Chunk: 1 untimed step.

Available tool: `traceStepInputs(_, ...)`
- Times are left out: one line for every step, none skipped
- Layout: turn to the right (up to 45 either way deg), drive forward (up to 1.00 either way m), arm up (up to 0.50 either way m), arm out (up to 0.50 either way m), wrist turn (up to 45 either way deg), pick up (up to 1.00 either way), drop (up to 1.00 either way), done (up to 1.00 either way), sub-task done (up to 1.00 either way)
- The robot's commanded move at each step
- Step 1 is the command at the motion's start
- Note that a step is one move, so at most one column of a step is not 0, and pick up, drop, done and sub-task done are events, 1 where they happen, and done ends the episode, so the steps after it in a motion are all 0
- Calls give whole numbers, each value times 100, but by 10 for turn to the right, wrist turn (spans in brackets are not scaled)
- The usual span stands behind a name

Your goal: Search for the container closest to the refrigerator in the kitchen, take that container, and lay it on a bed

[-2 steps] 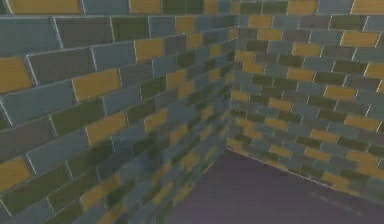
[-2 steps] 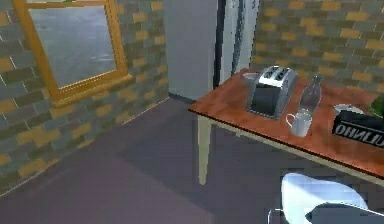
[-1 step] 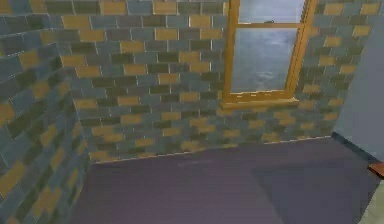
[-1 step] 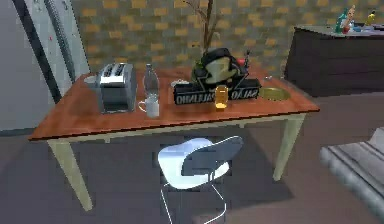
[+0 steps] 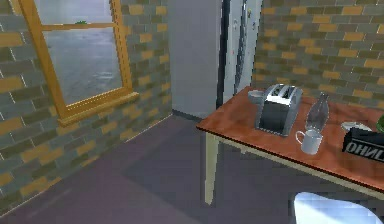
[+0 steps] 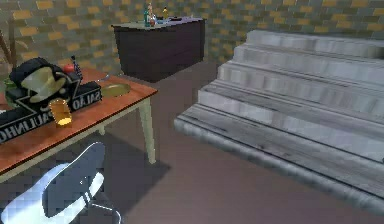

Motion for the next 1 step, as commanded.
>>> traceStepInputs(60,0,0,0,0,0,0,0,0)
